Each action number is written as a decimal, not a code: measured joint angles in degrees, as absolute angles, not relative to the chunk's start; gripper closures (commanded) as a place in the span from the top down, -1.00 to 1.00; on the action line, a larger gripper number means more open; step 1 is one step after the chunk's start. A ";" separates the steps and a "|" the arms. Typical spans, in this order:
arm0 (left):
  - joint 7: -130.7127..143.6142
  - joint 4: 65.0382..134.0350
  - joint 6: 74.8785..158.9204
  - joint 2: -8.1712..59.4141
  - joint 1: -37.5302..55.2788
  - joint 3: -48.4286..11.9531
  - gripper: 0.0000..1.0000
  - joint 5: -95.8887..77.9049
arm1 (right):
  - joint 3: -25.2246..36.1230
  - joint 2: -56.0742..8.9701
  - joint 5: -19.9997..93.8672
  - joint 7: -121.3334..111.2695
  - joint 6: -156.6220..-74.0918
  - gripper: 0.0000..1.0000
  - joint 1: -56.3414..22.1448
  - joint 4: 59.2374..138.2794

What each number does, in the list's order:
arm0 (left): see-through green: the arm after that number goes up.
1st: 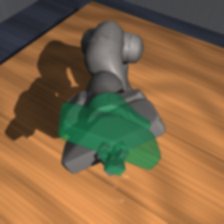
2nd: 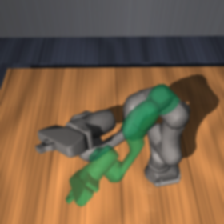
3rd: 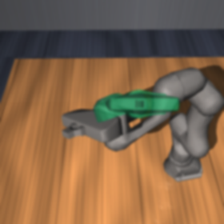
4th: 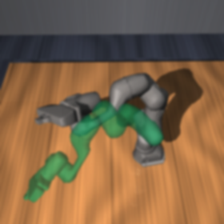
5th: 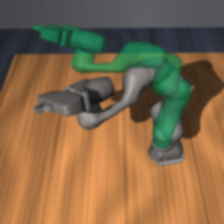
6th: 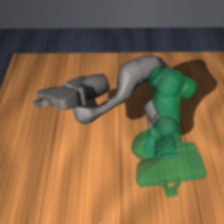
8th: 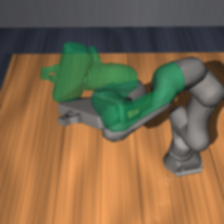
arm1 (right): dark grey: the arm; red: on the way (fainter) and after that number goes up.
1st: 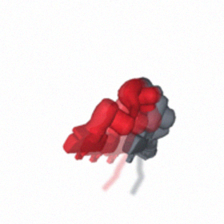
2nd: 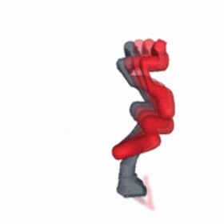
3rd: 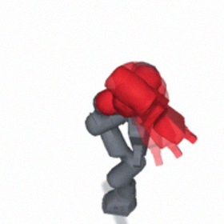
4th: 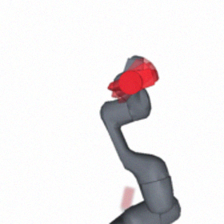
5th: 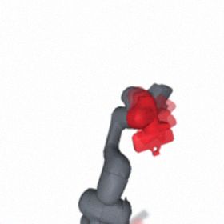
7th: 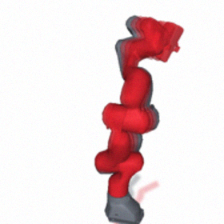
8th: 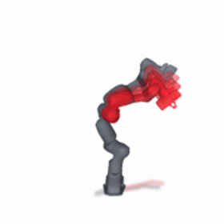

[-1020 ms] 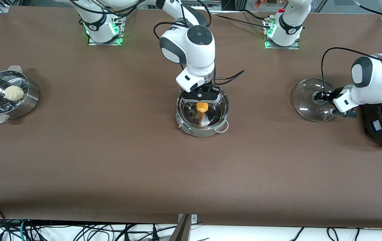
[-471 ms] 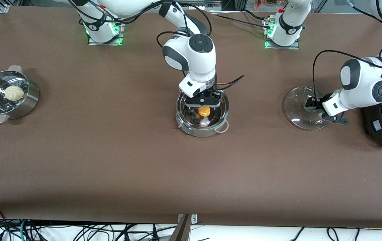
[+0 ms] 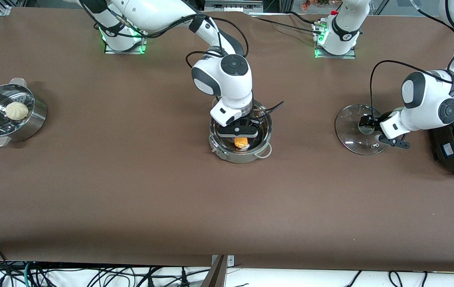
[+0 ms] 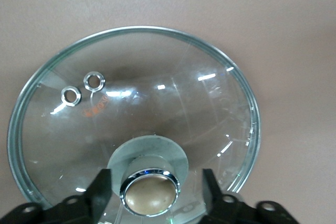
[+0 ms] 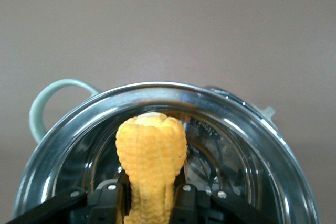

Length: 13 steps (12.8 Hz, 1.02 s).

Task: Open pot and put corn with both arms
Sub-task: 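Lower the corn into the pot while the left gripper sets the lid down, then open the right gripper to release the corn while the left gripper withdraws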

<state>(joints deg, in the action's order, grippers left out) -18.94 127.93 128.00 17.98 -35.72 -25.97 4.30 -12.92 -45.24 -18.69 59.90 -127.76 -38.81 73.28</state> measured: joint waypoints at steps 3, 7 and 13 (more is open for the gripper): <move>-18.97 122.95 119.66 14.56 -35.70 -26.31 1.00 4.30 | -12.85 -46.04 -18.86 59.89 -127.84 0.05 -38.81 73.27; -16.43 111.66 105.28 10.69 -35.65 -29.21 1.00 4.11 | -12.62 -46.15 -18.87 59.89 -127.86 0.21 -38.72 73.10; -6.34 94.03 89.67 9.64 -35.17 -37.75 1.00 4.08 | -12.63 -46.15 -18.87 59.89 -127.76 0.35 -38.74 72.65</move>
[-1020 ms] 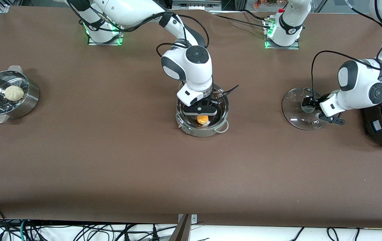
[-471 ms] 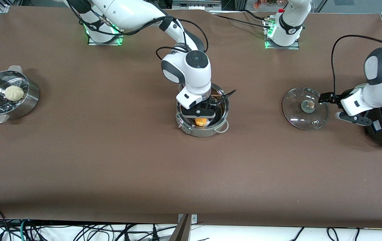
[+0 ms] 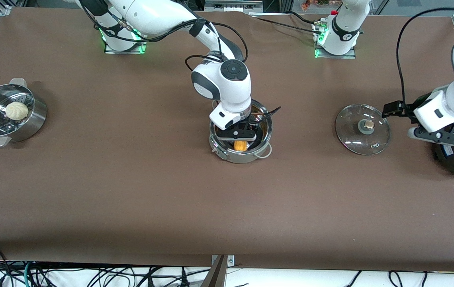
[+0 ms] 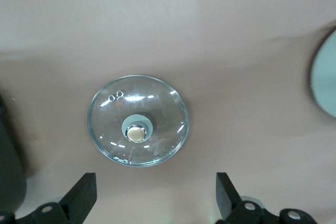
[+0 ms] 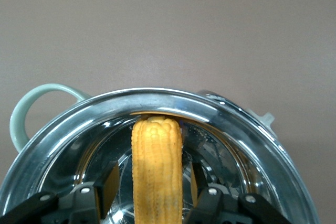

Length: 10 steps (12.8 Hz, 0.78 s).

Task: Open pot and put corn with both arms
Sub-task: 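Open the right gripper to release the corn while the left gripper withdraws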

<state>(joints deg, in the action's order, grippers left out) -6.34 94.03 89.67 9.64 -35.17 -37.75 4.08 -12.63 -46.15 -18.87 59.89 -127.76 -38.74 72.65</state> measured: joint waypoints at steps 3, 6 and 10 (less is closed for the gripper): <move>-6.03 87.52 85.55 8.88 -32.81 -36.48 1.00 4.08 | -12.68 -45.52 -18.87 59.89 -124.39 0.49 -38.84 71.54; -5.59 86.35 86.62 7.54 -14.06 -17.44 1.00 2.94 | -12.68 -42.54 -18.87 59.25 -118.32 0.57 -38.79 70.46; -4.45 88.21 92.16 5.54 -4.58 -4.60 1.00 1.10 | -12.44 -36.03 -18.86 50.96 -107.41 0.64 -36.85 70.29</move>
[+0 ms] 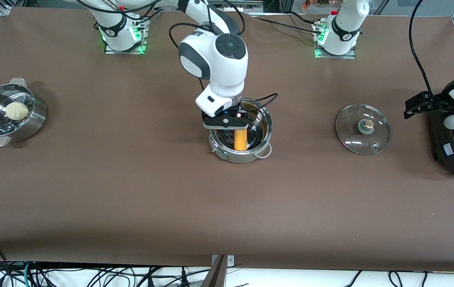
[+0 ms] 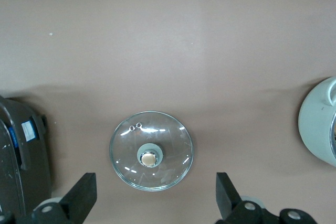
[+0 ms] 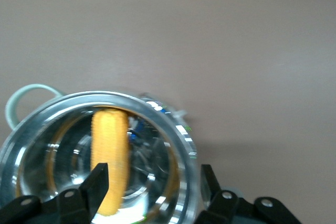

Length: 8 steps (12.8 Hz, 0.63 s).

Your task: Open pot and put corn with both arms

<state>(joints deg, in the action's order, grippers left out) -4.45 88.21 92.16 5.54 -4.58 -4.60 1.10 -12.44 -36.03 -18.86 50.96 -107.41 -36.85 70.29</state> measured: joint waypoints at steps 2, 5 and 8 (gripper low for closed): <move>0.18 91.80 93.07 3.38 -3.24 -3.75 1.00 1.10 | -12.42 -33.71 -18.86 46.89 -103.77 0.73 -34.21 70.31; 3.03 96.85 95.12 0.31 -2.84 -3.69 1.00 1.10 | -12.30 -32.25 -17.75 44.52 -101.92 0.97 -30.44 70.32; 3.19 97.45 95.30 -0.12 -2.83 -3.56 1.00 1.10 | -11.81 -31.20 -16.67 39.34 -99.49 0.99 -24.37 70.31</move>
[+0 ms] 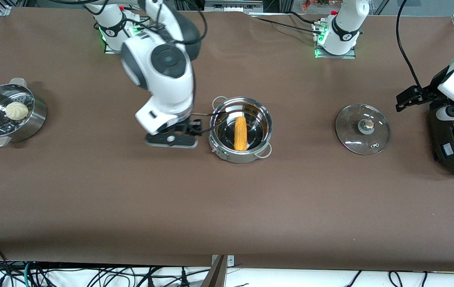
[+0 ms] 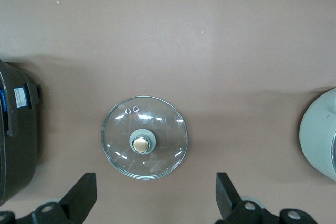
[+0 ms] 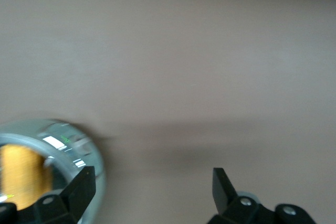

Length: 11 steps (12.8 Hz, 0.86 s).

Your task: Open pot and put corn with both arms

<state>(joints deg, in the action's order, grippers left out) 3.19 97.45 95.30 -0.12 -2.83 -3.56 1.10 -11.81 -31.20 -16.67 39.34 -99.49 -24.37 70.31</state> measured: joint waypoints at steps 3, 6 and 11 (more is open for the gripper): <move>3.42 97.47 95.32 -0.16 -2.72 -3.55 1.00 1.10 | -11.64 -29.00 -14.94 35.02 -98.55 0.99 -15.59 70.30; 3.42 97.48 95.32 -0.17 -2.73 -3.50 1.00 1.10 | -11.56 -26.23 -13.19 24.05 -97.47 0.99 -6.50 70.85; 3.50 97.48 95.32 -0.20 -2.79 -2.95 1.00 1.10 | -4.56 -22.41 -5.13 8.79 -95.78 0.99 -0.10 73.23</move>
